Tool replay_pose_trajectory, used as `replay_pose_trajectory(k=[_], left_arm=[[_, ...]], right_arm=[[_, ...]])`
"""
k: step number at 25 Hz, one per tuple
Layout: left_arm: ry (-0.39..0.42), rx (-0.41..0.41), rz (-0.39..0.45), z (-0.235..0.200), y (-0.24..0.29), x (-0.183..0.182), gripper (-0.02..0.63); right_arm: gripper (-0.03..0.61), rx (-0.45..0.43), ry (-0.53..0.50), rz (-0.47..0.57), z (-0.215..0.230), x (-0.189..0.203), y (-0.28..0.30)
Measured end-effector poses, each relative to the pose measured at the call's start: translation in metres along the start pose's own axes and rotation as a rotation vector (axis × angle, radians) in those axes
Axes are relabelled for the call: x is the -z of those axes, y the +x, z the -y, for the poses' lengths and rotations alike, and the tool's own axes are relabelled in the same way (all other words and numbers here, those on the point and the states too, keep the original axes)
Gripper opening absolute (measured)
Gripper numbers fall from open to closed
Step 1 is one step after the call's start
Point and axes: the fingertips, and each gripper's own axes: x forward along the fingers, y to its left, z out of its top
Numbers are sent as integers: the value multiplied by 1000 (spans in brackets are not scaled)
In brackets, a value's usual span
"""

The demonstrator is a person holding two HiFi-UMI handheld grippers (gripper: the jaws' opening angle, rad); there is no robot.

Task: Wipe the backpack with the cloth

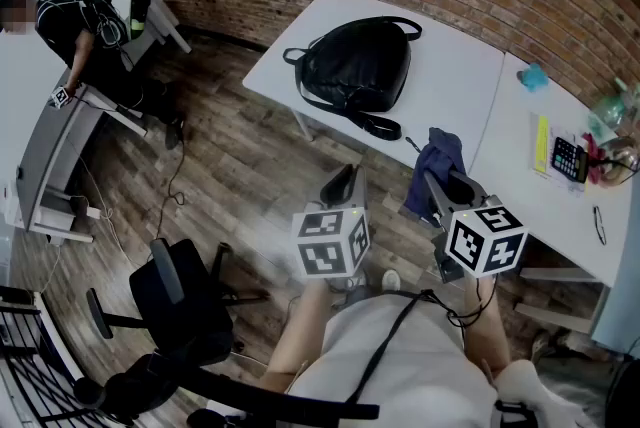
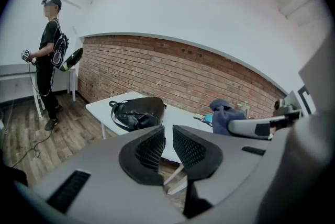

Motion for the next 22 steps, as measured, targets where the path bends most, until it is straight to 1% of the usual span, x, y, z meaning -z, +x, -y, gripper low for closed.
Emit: replay_pose_trajectory(k=[15, 22], left_arm=[[-8, 6, 2, -10, 1, -3, 51], [-24, 10, -1, -31, -6, -4, 51]], right_arm=[[37, 5, 13, -3, -4, -1, 10], [38, 27, 22, -1, -13, -3, 20]])
